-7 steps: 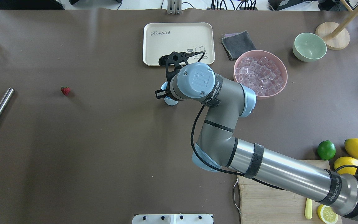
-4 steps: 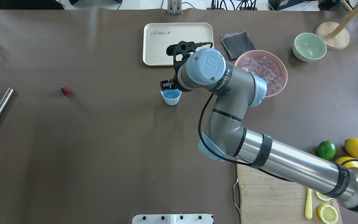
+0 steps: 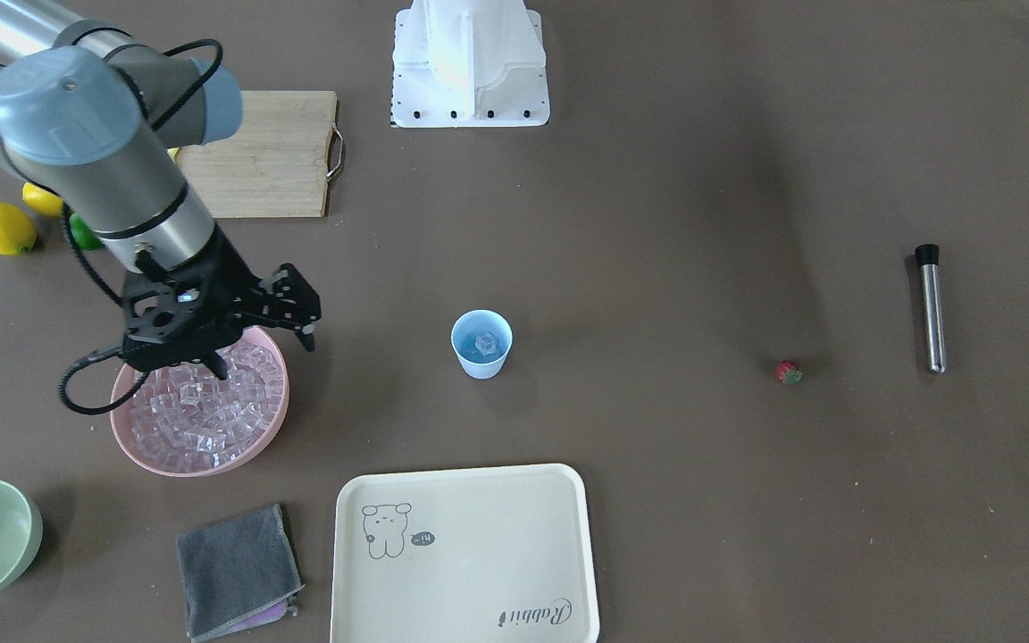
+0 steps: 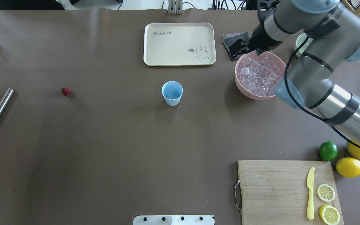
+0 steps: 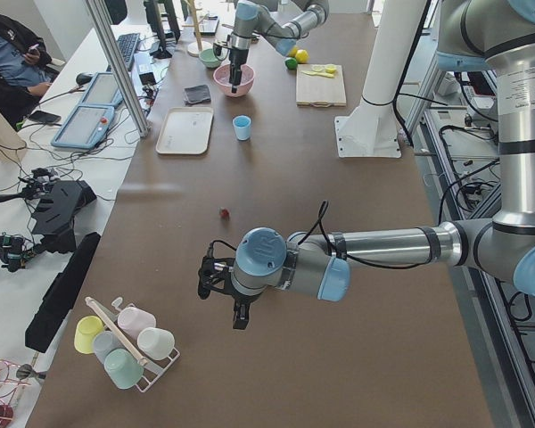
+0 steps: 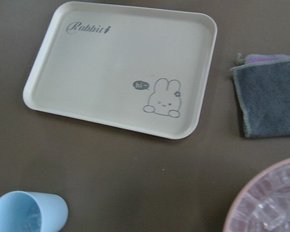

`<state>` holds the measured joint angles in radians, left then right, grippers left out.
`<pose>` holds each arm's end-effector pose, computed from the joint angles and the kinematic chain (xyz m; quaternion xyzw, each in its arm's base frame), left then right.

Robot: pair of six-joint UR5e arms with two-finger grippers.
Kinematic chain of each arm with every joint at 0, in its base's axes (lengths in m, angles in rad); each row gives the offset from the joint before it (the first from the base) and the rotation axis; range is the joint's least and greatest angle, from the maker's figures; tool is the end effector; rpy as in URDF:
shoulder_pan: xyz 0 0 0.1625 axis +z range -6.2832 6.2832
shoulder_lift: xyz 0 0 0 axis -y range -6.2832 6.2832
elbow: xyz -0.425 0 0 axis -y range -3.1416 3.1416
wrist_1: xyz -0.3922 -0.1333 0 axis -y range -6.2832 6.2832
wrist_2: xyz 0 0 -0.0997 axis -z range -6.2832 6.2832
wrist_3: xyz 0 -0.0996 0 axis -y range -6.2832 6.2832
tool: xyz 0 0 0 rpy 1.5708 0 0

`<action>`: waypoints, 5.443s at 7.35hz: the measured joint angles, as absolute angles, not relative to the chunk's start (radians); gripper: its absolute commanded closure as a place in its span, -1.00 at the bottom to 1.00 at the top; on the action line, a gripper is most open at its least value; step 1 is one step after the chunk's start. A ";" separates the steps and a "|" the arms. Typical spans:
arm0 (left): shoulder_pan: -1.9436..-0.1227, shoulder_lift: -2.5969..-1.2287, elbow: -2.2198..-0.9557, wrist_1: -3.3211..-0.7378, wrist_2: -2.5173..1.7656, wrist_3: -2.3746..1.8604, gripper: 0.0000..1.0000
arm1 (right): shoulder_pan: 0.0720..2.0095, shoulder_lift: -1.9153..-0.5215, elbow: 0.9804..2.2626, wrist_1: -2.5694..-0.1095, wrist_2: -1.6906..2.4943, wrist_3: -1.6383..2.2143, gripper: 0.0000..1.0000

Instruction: Mash ice and strawberries in cup

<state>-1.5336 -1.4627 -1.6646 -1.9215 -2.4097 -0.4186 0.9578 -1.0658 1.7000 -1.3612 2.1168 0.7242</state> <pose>-0.0420 -0.4643 0.6205 0.0582 0.4257 -0.1037 0.8970 -0.3080 -0.5797 0.2841 0.1569 -0.4375 -0.0614 0.8833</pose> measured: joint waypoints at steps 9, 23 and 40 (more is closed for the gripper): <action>-1.193 -1.679 -1.592 -1.979 -2.309 -0.629 -0.97 | 1.625 -1.688 1.723 -1.430 2.383 -0.050 -1.00; -0.916 -1.976 -1.369 -1.993 -2.131 -0.769 -0.49 | 1.700 -1.697 1.687 -1.531 2.366 -0.097 -1.00; -0.643 -2.409 -1.453 -1.728 -1.862 -1.459 1.00 | 1.703 -1.696 1.722 -1.547 2.375 -0.084 -1.00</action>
